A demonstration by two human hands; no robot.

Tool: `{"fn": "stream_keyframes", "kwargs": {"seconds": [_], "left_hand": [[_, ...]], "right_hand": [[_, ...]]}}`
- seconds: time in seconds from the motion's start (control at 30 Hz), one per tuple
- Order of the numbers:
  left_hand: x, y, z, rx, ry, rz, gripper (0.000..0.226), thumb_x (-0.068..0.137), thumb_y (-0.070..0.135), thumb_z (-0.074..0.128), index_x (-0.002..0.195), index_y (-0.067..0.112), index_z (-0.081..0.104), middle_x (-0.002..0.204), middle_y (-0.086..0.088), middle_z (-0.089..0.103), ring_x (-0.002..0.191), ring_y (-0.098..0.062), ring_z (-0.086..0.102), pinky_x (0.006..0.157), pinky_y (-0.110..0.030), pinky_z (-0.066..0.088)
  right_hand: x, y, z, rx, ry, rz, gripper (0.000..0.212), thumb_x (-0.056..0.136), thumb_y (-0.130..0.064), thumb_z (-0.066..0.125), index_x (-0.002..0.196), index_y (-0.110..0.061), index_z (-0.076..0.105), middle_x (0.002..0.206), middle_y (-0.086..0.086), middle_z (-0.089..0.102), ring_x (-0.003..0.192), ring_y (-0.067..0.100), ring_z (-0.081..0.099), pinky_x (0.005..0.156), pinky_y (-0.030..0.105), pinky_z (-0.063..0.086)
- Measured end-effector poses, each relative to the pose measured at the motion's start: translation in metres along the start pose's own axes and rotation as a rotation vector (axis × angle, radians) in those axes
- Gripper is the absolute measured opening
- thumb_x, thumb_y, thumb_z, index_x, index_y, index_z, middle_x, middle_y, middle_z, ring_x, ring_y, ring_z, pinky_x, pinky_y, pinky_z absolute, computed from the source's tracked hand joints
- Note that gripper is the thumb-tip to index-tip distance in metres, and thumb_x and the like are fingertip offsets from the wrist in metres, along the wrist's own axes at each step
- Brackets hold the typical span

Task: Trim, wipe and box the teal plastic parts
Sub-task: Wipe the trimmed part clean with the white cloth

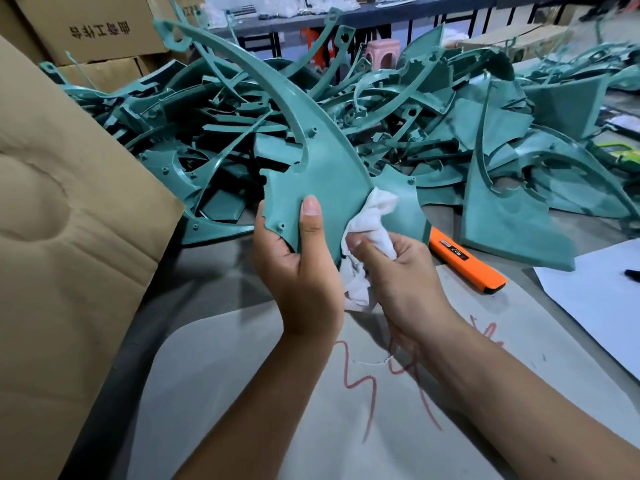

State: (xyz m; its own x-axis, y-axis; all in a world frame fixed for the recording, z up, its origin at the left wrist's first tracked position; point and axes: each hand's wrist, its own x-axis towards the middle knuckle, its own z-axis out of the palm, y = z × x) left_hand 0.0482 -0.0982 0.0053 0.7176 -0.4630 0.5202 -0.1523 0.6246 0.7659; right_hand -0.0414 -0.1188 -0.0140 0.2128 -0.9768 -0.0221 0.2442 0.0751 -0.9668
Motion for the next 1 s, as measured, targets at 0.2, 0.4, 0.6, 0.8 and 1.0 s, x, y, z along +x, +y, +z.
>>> {"fn": "stream_keyframes", "kwargs": {"seconds": [0.2, 0.4, 0.6, 0.8, 1.0], "left_hand": [[-0.001, -0.003, -0.001, -0.044, -0.137, -0.140, 0.011, 0.094, 0.009, 0.069, 0.103, 0.012, 0.074, 0.098, 0.000, 0.079, 0.093, -0.017, 0.075, 0.083, -0.035, 0.060], [0.018, 0.000, -0.013, -0.048, -0.507, -0.495, 0.012, 0.086, 0.014, 0.072, 0.097, 0.018, 0.075, 0.097, -0.008, 0.079, 0.087, -0.033, 0.076, 0.068, -0.053, 0.064], [0.027, 0.004, -0.017, -0.095, -0.477, -0.503, 0.020, 0.086, 0.009, 0.075, 0.100, 0.022, 0.078, 0.100, -0.007, 0.079, 0.088, -0.037, 0.076, 0.062, -0.060, 0.061], [0.044, 0.007, -0.023, -0.234, -0.264, -0.425, 0.020, 0.081, 0.009, 0.075, 0.099, 0.019, 0.074, 0.096, 0.000, 0.080, 0.089, -0.023, 0.077, 0.069, -0.041, 0.063], [0.051, 0.008, -0.025, -0.289, -0.406, -0.293, 0.016, 0.092, 0.010, 0.070, 0.102, 0.022, 0.072, 0.108, -0.002, 0.076, 0.103, -0.028, 0.073, 0.083, -0.049, 0.060]], "right_hand": [[0.019, -0.015, -0.022, 0.137, 0.228, -0.176, 0.022, 0.100, -0.017, 0.069, 0.082, -0.005, 0.071, 0.074, 0.007, 0.074, 0.062, 0.020, 0.064, 0.056, 0.030, 0.053], [0.036, -0.025, -0.057, -0.277, 0.311, -0.509, 0.033, 0.098, -0.022, 0.072, 0.081, 0.005, 0.063, 0.067, 0.000, 0.048, 0.065, 0.012, 0.038, 0.060, 0.031, 0.030], [0.035, -0.024, -0.050, -0.261, 0.270, -0.546, 0.034, 0.099, -0.022, 0.073, 0.083, 0.006, 0.063, 0.068, 0.001, 0.047, 0.064, 0.009, 0.037, 0.057, 0.030, 0.029], [0.018, -0.011, -0.027, -0.274, 0.140, -0.444, 0.021, 0.100, -0.019, 0.070, 0.082, -0.008, 0.067, 0.068, 0.009, 0.058, 0.066, 0.012, 0.047, 0.060, 0.029, 0.038], [0.020, -0.012, -0.020, 0.490, 0.023, 0.226, 0.024, 0.105, -0.031, 0.061, 0.094, -0.011, 0.069, 0.091, 0.010, 0.070, 0.085, 0.023, 0.071, 0.085, 0.038, 0.057]]}}
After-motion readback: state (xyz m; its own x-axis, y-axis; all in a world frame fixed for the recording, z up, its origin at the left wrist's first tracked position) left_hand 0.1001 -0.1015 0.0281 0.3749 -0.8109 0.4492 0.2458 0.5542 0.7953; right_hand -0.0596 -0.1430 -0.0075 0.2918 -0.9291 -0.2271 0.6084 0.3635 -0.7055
